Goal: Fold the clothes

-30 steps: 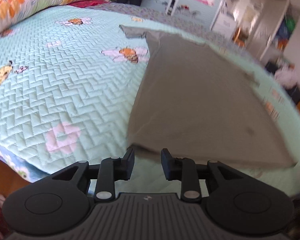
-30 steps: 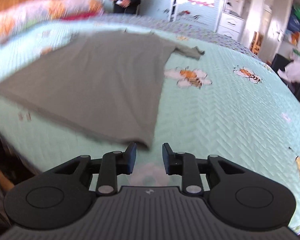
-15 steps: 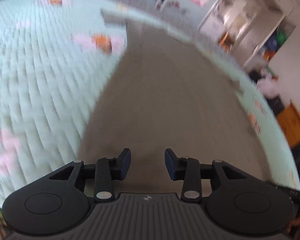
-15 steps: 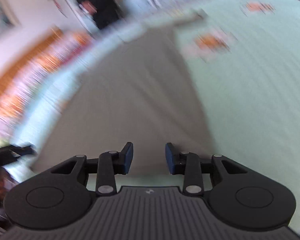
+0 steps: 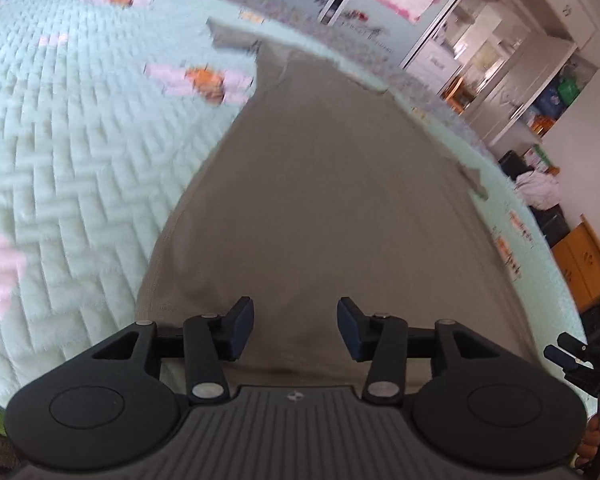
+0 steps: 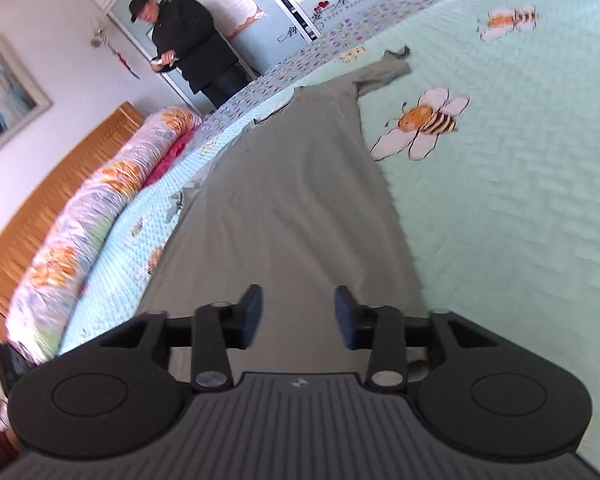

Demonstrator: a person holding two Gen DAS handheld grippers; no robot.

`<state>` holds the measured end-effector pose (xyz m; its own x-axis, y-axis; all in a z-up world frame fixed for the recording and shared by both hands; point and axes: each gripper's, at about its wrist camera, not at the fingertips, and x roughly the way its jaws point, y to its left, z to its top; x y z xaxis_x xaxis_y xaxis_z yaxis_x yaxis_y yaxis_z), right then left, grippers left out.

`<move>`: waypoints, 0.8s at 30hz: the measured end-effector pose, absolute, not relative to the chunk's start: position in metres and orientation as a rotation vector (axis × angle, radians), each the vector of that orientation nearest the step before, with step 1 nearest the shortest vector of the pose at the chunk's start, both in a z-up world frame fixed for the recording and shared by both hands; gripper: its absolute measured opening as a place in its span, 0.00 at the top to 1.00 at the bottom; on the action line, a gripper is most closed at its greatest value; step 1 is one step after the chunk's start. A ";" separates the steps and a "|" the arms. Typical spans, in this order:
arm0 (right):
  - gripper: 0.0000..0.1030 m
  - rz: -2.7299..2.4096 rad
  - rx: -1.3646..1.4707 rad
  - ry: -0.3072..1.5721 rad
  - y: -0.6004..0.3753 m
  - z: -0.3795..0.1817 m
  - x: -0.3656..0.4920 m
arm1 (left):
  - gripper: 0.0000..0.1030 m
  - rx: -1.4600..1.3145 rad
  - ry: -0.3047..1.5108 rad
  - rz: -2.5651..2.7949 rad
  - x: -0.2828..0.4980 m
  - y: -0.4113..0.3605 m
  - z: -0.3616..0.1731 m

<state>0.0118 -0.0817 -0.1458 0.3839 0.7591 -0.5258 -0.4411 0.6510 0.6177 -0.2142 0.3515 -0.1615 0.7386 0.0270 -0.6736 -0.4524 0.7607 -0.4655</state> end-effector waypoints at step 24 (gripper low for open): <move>0.52 1.065 0.275 0.757 0.104 -0.161 0.016 | 0.61 -0.858 0.445 0.322 -0.061 0.531 -0.143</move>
<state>0.0161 0.1044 -0.1607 0.2659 0.8651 -0.4254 -0.6857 0.4799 0.5473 -0.0607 0.5308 -0.1429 0.8619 0.0940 -0.4982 -0.4438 0.6150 -0.6518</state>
